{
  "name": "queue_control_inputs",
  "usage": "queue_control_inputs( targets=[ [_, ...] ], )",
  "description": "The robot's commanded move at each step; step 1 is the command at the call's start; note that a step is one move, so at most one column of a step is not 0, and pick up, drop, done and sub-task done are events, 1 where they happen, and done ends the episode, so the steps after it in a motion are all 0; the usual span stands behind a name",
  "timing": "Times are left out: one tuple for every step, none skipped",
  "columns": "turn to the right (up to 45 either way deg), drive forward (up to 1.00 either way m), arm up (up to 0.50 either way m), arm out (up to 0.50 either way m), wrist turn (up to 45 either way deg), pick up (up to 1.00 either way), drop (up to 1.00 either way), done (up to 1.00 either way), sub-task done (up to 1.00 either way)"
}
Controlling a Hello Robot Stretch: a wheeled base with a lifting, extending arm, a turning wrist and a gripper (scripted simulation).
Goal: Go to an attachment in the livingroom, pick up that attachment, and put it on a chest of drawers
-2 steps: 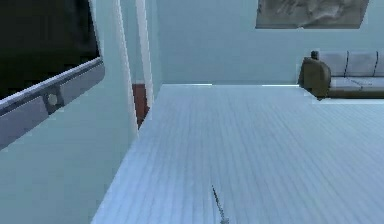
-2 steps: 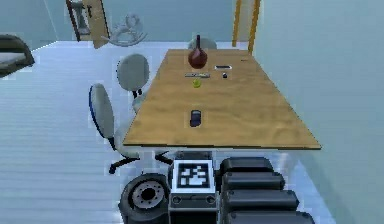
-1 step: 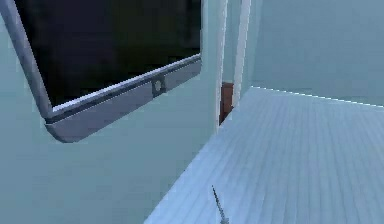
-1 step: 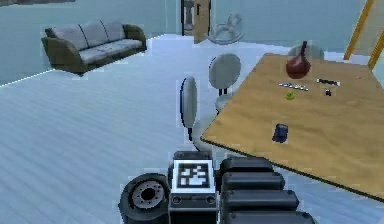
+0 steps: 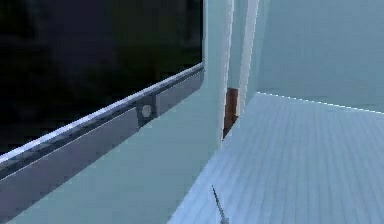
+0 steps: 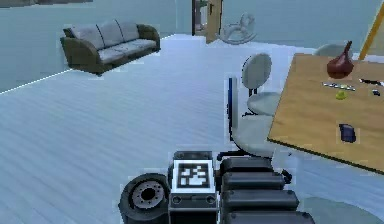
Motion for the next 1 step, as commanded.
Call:
queue_control_inputs(
  targets=[
    [45.0, 0.0, 0.0, 0.0, 0.0, 0.0, 0.0, 0.0, 0.0]
  ],
)
